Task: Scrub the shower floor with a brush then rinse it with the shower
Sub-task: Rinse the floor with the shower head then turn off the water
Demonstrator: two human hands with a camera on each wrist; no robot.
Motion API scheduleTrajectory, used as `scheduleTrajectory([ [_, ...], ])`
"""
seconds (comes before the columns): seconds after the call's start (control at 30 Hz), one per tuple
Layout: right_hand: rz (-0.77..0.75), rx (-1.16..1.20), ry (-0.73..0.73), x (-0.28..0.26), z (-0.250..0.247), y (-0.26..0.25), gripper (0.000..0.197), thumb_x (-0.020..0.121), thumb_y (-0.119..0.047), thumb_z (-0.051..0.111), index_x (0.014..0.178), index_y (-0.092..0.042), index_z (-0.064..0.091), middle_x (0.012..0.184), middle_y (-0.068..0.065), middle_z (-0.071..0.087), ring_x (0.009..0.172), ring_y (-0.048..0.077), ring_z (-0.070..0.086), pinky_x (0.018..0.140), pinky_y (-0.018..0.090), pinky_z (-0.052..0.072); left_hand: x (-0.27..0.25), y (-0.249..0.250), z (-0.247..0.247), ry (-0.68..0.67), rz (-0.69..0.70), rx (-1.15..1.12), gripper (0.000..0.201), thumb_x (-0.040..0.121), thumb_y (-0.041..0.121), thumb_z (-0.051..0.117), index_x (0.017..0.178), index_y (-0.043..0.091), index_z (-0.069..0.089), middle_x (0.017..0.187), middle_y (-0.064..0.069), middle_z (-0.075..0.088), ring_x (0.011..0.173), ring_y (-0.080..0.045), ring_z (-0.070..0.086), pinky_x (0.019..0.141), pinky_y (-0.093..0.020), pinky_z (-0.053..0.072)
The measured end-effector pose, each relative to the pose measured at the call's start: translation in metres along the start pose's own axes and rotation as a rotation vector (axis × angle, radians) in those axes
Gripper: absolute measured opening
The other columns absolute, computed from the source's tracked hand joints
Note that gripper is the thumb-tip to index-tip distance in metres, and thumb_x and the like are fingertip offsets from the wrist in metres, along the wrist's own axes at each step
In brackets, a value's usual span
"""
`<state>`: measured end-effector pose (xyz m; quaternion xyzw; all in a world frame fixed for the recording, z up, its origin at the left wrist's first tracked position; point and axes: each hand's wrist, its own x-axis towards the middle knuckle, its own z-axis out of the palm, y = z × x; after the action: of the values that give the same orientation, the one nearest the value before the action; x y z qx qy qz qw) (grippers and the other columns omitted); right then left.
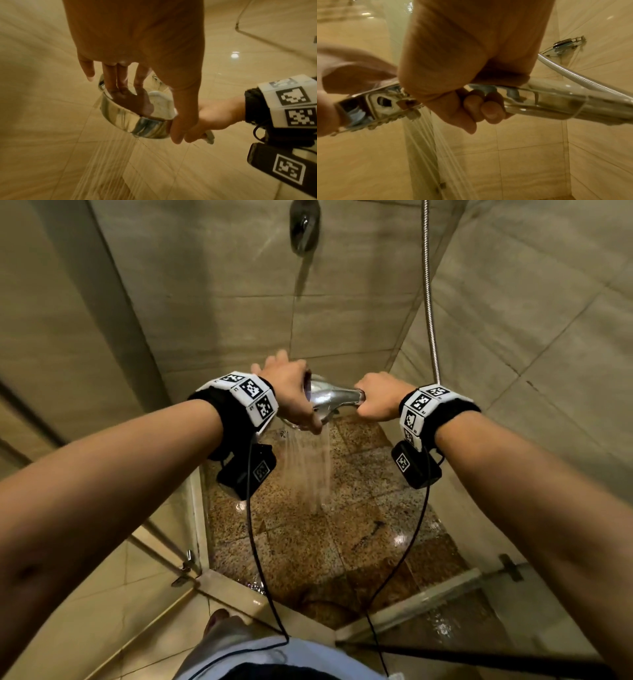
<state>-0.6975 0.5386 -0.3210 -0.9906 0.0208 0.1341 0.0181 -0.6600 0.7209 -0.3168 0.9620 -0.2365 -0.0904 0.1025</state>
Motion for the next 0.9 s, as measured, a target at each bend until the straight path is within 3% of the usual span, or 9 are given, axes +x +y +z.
scheduleTrajectory([
  [0.1, 0.025, -0.024, -0.063, -0.005, -0.004, 0.004, 0.015, 0.076, -0.008, 0.056, 0.064, -0.015, 0.05, 0.063, 0.006, 0.053, 0.06, 0.024, 0.053, 0.05, 0.023, 0.038, 0.002, 0.004, 0.008, -0.073, -0.001, -0.097, 0.07, 0.029, 0.064, 0.083, 0.084, 0.028, 0.059, 0.099, 0.0, 0.056, 0.097, -0.018, 0.05, 0.07, -0.03, 0.038],
  [0.17, 0.049, -0.049, -0.102, -0.007, -0.006, 0.007, 0.017, 0.075, -0.007, 0.058, 0.062, -0.015, 0.05, 0.06, 0.005, 0.053, 0.054, 0.019, 0.05, 0.048, 0.021, 0.037, 0.005, 0.008, 0.013, -0.122, 0.013, -0.172, 0.066, 0.029, 0.062, 0.086, 0.079, 0.024, 0.064, 0.088, 0.003, 0.065, 0.086, -0.013, 0.058, 0.058, -0.023, 0.041],
  [0.27, 0.073, -0.098, -0.154, -0.01, -0.009, 0.013, 0.016, 0.072, -0.006, 0.059, 0.061, -0.014, 0.051, 0.058, 0.005, 0.053, 0.052, 0.019, 0.049, 0.047, 0.021, 0.036, 0.005, 0.017, 0.021, -0.187, 0.034, -0.252, 0.068, 0.032, 0.057, 0.089, 0.083, 0.02, 0.066, 0.084, 0.003, 0.069, 0.082, -0.013, 0.061, 0.072, -0.029, 0.055],
  [0.37, 0.065, -0.159, -0.176, -0.012, -0.011, 0.017, 0.011, 0.071, -0.007, 0.058, 0.062, -0.012, 0.053, 0.057, 0.006, 0.052, 0.052, 0.021, 0.049, 0.047, 0.021, 0.036, 0.004, 0.025, 0.027, -0.212, 0.04, -0.281, 0.068, 0.036, 0.056, 0.09, 0.087, 0.016, 0.067, 0.086, 0.002, 0.07, 0.083, -0.013, 0.063, 0.079, -0.033, 0.056],
  [0.5, 0.038, -0.224, -0.105, -0.011, -0.011, 0.021, 0.014, 0.078, -0.014, 0.057, 0.066, -0.016, 0.05, 0.062, 0.004, 0.05, 0.066, 0.028, 0.053, 0.06, 0.027, 0.04, 0.003, 0.028, 0.027, -0.137, -0.004, -0.256, 0.088, 0.022, 0.066, 0.086, 0.095, 0.024, 0.058, 0.1, 0.001, 0.059, 0.093, -0.017, 0.056, 0.074, -0.032, 0.047],
  [0.57, 0.021, -0.223, -0.045, -0.009, -0.009, 0.023, 0.021, 0.079, -0.016, 0.057, 0.063, -0.019, 0.044, 0.064, 0.002, 0.048, 0.071, 0.03, 0.052, 0.063, 0.028, 0.04, 0.002, 0.027, 0.023, -0.078, -0.021, -0.216, 0.096, 0.019, 0.069, 0.084, 0.101, 0.028, 0.054, 0.105, 0.001, 0.052, 0.098, -0.019, 0.051, 0.081, -0.035, 0.042],
  [0.67, -0.005, -0.201, 0.029, -0.005, -0.007, 0.022, 0.024, 0.077, -0.018, 0.057, 0.061, -0.021, 0.04, 0.063, 0.001, 0.046, 0.072, 0.03, 0.052, 0.064, 0.029, 0.039, 0.003, 0.023, 0.017, -0.006, -0.01, -0.154, 0.102, 0.026, 0.068, 0.084, 0.112, 0.025, 0.051, 0.113, -0.002, 0.045, 0.108, -0.024, 0.046, 0.096, -0.042, 0.037],
  [0.9, -0.041, -0.145, 0.134, 0.002, -0.007, 0.011, 0.021, 0.074, -0.017, 0.055, 0.062, -0.02, 0.04, 0.064, 0.001, 0.045, 0.072, 0.03, 0.05, 0.063, 0.03, 0.037, -0.001, 0.007, 0.003, 0.117, 0.024, -0.079, 0.101, 0.033, 0.065, 0.085, 0.116, 0.021, 0.049, 0.116, -0.006, 0.042, 0.112, -0.026, 0.042, 0.099, -0.043, 0.031],
])
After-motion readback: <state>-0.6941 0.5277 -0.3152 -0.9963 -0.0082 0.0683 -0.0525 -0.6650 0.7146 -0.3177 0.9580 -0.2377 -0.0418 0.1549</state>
